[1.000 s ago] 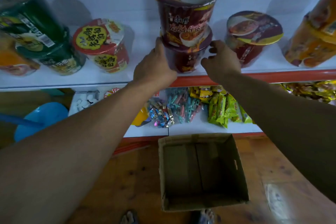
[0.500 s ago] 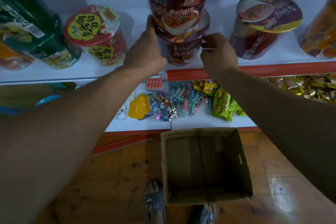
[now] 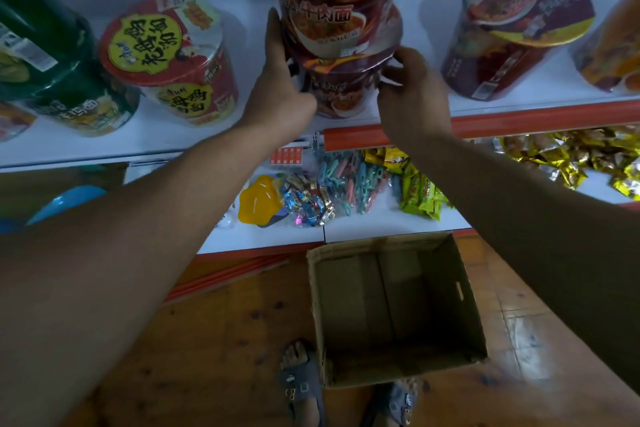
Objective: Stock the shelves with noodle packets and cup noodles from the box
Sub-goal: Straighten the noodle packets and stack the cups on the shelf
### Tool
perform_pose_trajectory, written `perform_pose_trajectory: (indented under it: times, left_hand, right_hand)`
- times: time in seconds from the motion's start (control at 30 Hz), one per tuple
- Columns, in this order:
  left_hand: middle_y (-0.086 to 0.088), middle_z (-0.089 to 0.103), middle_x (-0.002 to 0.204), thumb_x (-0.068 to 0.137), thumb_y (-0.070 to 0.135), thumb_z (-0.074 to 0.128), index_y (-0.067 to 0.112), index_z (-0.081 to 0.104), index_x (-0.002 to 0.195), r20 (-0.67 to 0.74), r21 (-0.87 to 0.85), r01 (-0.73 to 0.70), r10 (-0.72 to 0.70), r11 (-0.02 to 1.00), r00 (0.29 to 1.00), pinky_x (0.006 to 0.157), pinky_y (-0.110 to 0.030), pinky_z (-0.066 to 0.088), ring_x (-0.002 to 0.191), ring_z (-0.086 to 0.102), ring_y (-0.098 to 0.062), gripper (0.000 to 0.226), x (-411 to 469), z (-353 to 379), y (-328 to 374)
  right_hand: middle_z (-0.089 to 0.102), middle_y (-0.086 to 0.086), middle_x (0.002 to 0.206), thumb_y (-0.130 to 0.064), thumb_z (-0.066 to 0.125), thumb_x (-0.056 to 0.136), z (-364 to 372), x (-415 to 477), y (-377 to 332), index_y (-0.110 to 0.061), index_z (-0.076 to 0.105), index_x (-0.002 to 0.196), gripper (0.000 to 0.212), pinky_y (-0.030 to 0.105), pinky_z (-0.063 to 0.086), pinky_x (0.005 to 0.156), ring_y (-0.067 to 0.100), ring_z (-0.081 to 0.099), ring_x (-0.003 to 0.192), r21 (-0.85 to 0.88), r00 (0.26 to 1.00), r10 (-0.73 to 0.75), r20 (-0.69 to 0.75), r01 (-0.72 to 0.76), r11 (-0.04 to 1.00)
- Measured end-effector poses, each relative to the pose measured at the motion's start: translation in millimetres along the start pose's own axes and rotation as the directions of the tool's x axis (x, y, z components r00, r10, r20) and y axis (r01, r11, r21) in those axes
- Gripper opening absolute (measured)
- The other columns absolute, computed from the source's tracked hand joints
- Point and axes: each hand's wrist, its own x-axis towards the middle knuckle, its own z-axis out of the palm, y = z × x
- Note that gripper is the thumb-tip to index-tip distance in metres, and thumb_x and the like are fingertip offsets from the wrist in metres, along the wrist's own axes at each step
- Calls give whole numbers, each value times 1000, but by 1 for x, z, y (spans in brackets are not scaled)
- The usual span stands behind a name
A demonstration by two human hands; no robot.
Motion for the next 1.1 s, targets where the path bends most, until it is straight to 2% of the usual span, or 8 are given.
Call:
perform_pose_trajectory:
  times: [0.27, 0.4, 0.57, 0.67, 0.83, 0.97, 1.07, 1.1]
  left_hand:
    - [0, 36, 156, 96, 15, 60, 29, -7, 157, 34, -12, 16, -15, 1000, 999, 97, -30, 45, 134, 45, -18, 92, 35, -12, 8]
    - [-1, 35, 156, 96, 11, 57, 30, -8, 156, 35, 0, 15, -15, 1000, 999, 86, -28, 48, 134, 44, -18, 91, 32, -10, 2]
    - [3, 19, 164, 93, 5, 59, 24, -10, 157, 27, -49, -28, 30, 998, 999, 114, -37, 37, 148, 22, -15, 96, 24, -15, 6]
    - [4, 18, 164, 89, 2, 58, 22, 0, 158, -4, -77, -97, 97, 992, 995, 116, -25, 28, 148, 19, -12, 93, 17, -17, 13]
    - [1, 19, 163, 89, -2, 57, 17, 8, 158, -45, -76, -153, 150, 985, 988, 105, -6, 20, 147, 18, -11, 86, 3, -13, 17]
    - [-1, 19, 163, 89, 4, 60, 16, 12, 157, -34, -111, -197, 194, 974, 980, 115, -17, 19, 147, 17, -10, 84, -6, -8, 11]
    - [-2, 14, 165, 82, 16, 62, 20, 15, 157, -45, -161, -174, 169, 971, 985, 122, -39, 22, 151, 12, -16, 89, -2, -8, 8]
    - [-1, 20, 164, 82, 14, 62, 21, 18, 157, -45, -195, -155, 149, 969, 988, 120, -38, 27, 150, 16, -16, 88, 1, -8, 8]
  right_hand:
    - [65, -2, 127, -3, 44, 86, 3, 12, -14, -23, 48, 141, 59, 39, 51, 97, 13, 65, 110, 29, 998, 20, 64, -21, 999]
    - [60, -5, 136, -6, 43, 88, 3, 6, -9, -28, 44, 144, 61, 26, 48, 92, 8, 62, 113, 32, 997, 14, 71, -16, 999]
    - [51, -4, 144, -14, 50, 90, -5, 5, -16, -23, 36, 149, 62, 35, 47, 101, 12, 55, 122, 72, 998, -49, 34, 46, 996]
    - [47, -1, 147, -24, 54, 92, -12, 4, -24, -18, 38, 149, 60, 29, 40, 105, 13, 45, 132, 106, 987, -154, -35, 157, 982]
    - [62, -5, 121, -24, 58, 92, -15, 11, -35, -20, 53, 137, 46, 6, 41, 75, 2, 50, 101, 108, 971, -237, -20, 238, 965]
    - [61, -7, 126, -18, 52, 93, -17, 17, -34, -27, 48, 141, 50, 23, 47, 87, 4, 55, 106, 166, 983, -183, -7, 181, 969]
    - [59, -17, 118, -13, 50, 96, -21, 20, -32, -27, 45, 144, 50, 5, 46, 72, -7, 58, 100, 217, 989, -138, 54, 123, 968]
    - [60, -16, 118, -11, 49, 97, -22, 21, -31, -25, 45, 145, 50, 5, 47, 73, -10, 58, 97, 254, 990, -118, 82, 94, 963]
